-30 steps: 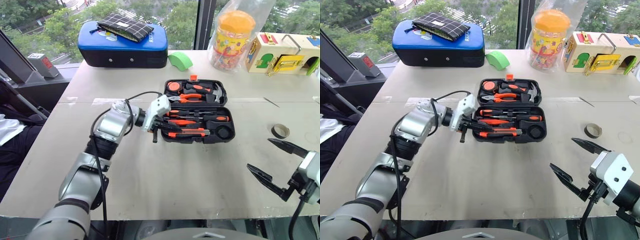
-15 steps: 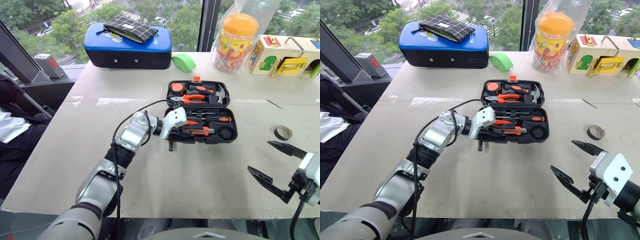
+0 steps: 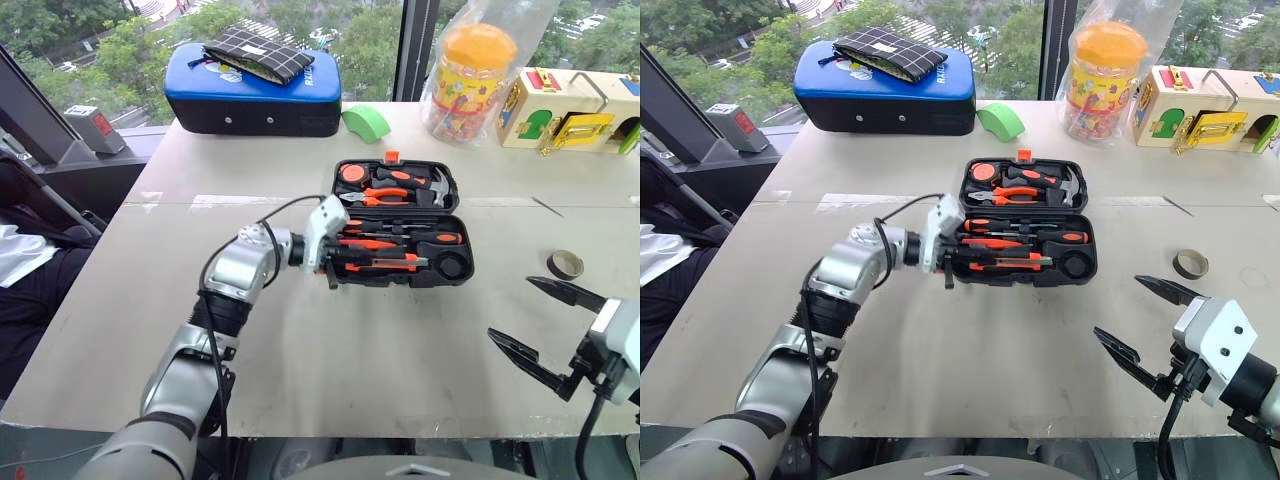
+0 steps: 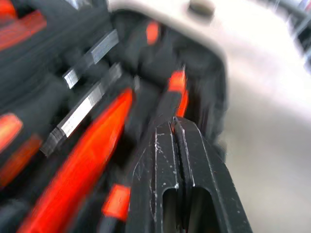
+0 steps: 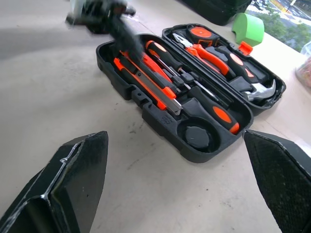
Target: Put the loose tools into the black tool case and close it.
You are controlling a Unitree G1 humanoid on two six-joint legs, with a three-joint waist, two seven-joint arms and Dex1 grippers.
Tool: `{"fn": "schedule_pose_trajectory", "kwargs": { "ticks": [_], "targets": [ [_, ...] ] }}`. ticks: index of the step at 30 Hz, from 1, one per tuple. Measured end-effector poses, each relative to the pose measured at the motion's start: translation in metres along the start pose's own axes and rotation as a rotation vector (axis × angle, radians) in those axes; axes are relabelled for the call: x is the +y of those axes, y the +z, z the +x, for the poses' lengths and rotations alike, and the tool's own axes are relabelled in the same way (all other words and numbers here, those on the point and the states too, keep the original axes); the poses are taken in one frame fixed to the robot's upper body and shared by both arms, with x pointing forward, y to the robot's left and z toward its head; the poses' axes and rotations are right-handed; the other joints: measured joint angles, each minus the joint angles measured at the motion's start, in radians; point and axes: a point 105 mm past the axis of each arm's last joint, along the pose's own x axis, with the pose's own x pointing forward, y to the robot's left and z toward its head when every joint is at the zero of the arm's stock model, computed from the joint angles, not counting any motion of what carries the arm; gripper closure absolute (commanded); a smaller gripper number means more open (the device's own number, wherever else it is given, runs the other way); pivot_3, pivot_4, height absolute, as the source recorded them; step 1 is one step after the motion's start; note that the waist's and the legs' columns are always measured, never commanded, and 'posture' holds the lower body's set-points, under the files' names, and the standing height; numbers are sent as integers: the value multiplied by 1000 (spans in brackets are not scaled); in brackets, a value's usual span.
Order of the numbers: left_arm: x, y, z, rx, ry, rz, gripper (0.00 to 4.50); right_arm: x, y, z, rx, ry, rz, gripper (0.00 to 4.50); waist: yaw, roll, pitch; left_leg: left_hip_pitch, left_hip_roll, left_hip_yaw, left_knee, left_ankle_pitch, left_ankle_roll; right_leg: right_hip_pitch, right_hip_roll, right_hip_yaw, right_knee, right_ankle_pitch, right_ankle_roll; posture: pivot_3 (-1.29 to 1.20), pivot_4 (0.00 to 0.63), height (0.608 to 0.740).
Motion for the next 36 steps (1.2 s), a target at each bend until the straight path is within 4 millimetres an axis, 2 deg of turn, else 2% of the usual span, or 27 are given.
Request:
{"fn": "schedule_pose_trajectory", "kwargs": {
  "ticks": [6, 9, 10, 13, 14, 16, 19, 21, 24, 30, 36],
  "targets": [
    [1, 1, 23, -12, 35, 108, 4480, 0, -1, 1, 11, 8, 5, 0, 12, 1, -2, 3, -1, 0, 1, -2, 3, 4, -1, -1, 0, 0, 0, 0, 150, 740],
    [1, -1, 31, -28, 37, 64, 4480, 2, -1, 0, 17, 11, 10, 0, 8, 1, -2, 4, -1, 0, 2, -2, 3, 5, -1, -1, 0, 0, 0, 0, 150, 740],
    [2, 0, 33, -47, 25, -12, 4480, 3, -2, -1, 24, 12, 16, 0, 8, 2, -3, 4, -1, -1, 3, -1, 3, 6, -1, -2, 0, 0, 0, 0, 150, 740],
    [-2, 7, 23, -123, -56, -217, 4480, 6, -1, -3, 27, 16, 18, 0, -3, 2, -1, 3, 0, -1, 3, -2, 3, 4, 0, -3, 0, 0, 1, 0, 150, 740],
    [-3, 8, 21, -135, -67, -235, 4480, 6, -2, -3, 29, 15, 18, 0, -4, 1, -1, 2, 0, -1, 3, -1, 3, 4, 0, -3, 0, 0, 1, 0, 150, 740],
    [-8, 24, 14, -214, -120, -301, 4480, 6, -3, -5, 35, 10, 23, 0, -4, 1, -1, 2, 0, -1, 3, -1, 2, 3, 0, -3, 0, 0, 0, 0, 150, 740],
    [-1, 43, 5, -267, -90, -300, 4480, 6, -3, -5, 37, 8, 26, 0, -2, 1, -1, -1, 0, -2, 0, 1, -1, 0, 0, -2, 0, 0, 0, 0, 150, 740],
    [5, 47, 0, -255, -39, -250, 4480, 6, -3, -5, 36, 8, 25, 0, -2, 1, -1, 0, 0, -1, 0, 1, -2, 0, 0, -2, -1, 0, 0, 0, 150, 740],
    [9, 38, 3, -190, 16, -172, 4480, 5, -2, -5, 31, 5, 21, 0, -1, 1, -1, 0, 0, 0, 0, 1, -2, 0, -1, -1, -1, 0, 0, 0, 150, 740],
    [19, 7, 16, -46, 117, -1, 4480, 2, 1, -3, 15, 6, 2, 0, 0, 0, 0, 0, 0, 0, 0, 0, 1, 0, -1, 0, -1, 0, 0, 0, 150, 740],
    [22, 3, 25, -31, 158, 133, 4480, 1, 3, -2, 12, 8, -8, 0, 2, 0, -1, 0, 0, 0, 0, -1, 2, 1, -1, -1, -1, 0, 0, 0, 150, 740]
  ]
}}
